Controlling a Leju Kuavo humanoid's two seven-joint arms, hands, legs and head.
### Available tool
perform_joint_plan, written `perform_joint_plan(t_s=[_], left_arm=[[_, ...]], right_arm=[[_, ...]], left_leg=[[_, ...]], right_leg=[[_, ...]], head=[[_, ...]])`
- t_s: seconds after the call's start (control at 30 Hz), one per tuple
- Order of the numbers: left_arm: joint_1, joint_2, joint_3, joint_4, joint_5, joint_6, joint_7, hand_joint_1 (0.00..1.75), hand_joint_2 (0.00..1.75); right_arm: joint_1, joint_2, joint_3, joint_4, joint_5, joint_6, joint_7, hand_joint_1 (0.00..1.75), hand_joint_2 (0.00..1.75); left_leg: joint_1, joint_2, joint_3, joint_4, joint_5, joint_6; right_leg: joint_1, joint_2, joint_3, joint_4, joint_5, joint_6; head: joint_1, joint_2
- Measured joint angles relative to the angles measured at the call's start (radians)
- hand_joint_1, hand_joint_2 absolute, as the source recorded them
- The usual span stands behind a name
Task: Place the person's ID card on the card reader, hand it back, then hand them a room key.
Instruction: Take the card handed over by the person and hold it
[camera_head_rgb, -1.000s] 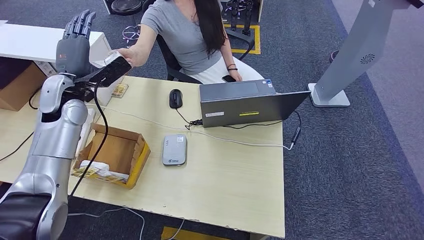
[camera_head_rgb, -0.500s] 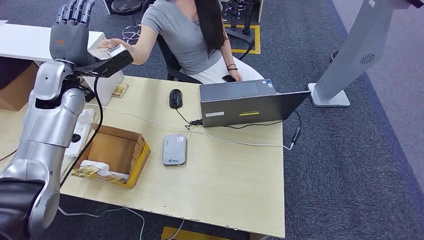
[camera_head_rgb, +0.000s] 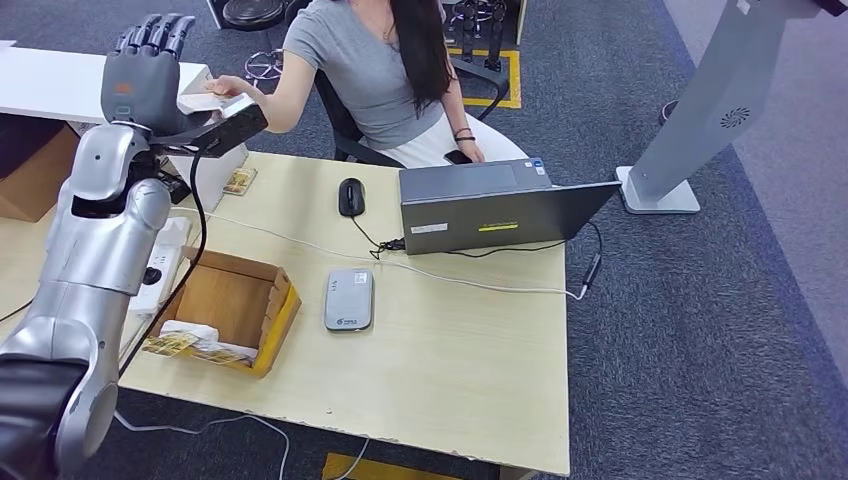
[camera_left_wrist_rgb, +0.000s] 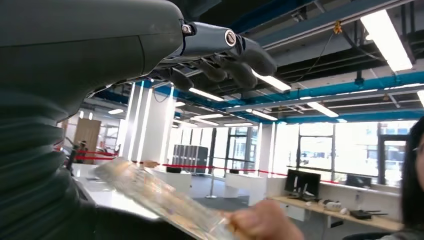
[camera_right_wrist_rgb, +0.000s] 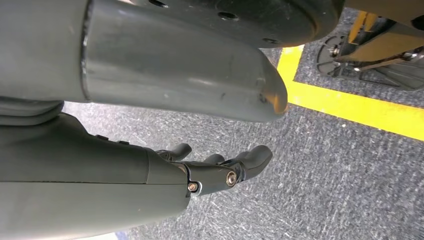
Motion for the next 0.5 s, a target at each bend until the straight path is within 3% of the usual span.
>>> perform_joint_plan(t_s=[0.03,0.2,0.5], left_arm=[[-0.001,0.005,-0.003,0.029,-0.015,0.012,0.009,1.75,1.75],[-0.002,0.018,-0.008,0.138,-0.035,0.057,0.015,1.75,1.75],[-0.008,0.023,-0.008,0.193,-0.036,0.057,0.015,1.75,1.75]], right_arm=[[0.0,0.0,0.003,0.0,0.002,0.001,0.006,0.0,0.0],[-0.001,0.001,0.013,0.0,0.005,0.002,0.015,0.0,0.0],[-0.002,0.001,0.019,0.0,0.005,0.002,0.016,0.0,0.0]], left_leg=[[0.0,0.0,0.0,0.0,0.0,0.0],[0.001,0.0,-0.001,0.0,0.001,-0.001],[0.001,0.0,-0.001,0.0,0.001,-0.001]], right_leg=[[0.0,0.0,0.0,0.0,0.0,0.0],[0.0,0.0,-0.001,0.001,0.0,-0.001],[0.0,0.0,-0.001,0.001,0.001,-0.001]], head=[[0.0,0.0],[0.0,0.0],[0.0,0.0]])
